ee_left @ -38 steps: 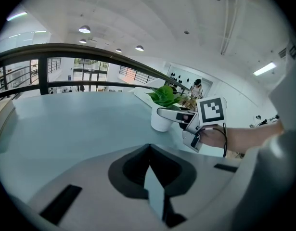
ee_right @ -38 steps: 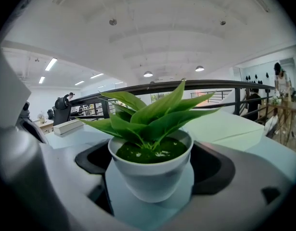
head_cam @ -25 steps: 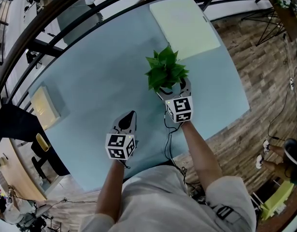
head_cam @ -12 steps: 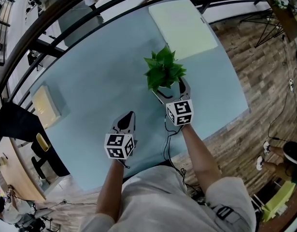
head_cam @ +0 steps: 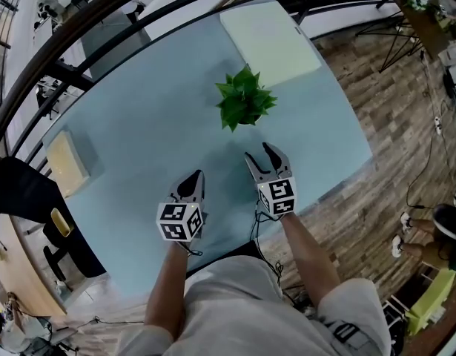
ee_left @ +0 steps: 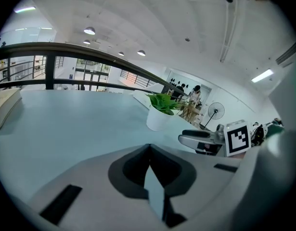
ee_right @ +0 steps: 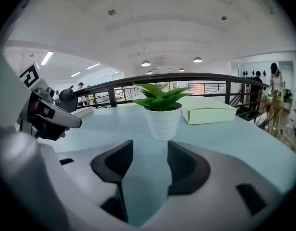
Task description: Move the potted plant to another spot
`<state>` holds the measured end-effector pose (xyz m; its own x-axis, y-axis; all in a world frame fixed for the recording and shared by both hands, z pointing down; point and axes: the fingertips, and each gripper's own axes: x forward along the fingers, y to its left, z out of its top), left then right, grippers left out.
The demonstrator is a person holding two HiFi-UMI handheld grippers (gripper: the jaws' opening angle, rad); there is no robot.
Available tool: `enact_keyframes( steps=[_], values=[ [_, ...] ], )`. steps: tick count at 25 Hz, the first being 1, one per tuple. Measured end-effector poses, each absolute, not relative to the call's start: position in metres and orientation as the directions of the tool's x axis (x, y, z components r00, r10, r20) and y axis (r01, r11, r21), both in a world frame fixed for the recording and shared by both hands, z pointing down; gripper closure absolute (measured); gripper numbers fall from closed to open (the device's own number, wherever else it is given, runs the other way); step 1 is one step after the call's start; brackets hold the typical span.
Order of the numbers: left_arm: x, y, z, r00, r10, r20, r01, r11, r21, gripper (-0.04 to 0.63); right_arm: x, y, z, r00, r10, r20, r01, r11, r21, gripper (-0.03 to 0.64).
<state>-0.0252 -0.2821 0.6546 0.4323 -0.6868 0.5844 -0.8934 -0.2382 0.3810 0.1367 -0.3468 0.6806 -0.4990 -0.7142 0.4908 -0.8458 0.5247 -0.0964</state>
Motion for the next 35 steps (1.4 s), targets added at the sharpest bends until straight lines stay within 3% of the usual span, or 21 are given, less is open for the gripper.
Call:
enact_keyframes(
  steps=[5, 18, 35],
  values=[
    [-0.029, -0.257, 0.651, 0.453, -0.678, 0.579, -0.884, -0.257, 0.391, 0.584, 0.129, -0.306, 0.667, -0.455, -0.731, 0.509, -0.856, 0.517, -0.021, 0.614],
    [-0.063, -0.180, 0.603, 0.505, -0.705, 0.498, -0.856, -0.337, 0.391, 0.584, 0.077, -0.202, 0.598, -0.417, -0.780, 0.466, -0.891, 0.451, -0.043, 0.614],
    [-0.081, -0.176, 0.431, 0.481, -0.850, 0.215, -0.870, -0.434, 0.232, 0.584, 0.087, -0.195, 0.413, -0.449, -0.876, 0.177, -0.888, 0.459, 0.015, 0.614]
  ],
)
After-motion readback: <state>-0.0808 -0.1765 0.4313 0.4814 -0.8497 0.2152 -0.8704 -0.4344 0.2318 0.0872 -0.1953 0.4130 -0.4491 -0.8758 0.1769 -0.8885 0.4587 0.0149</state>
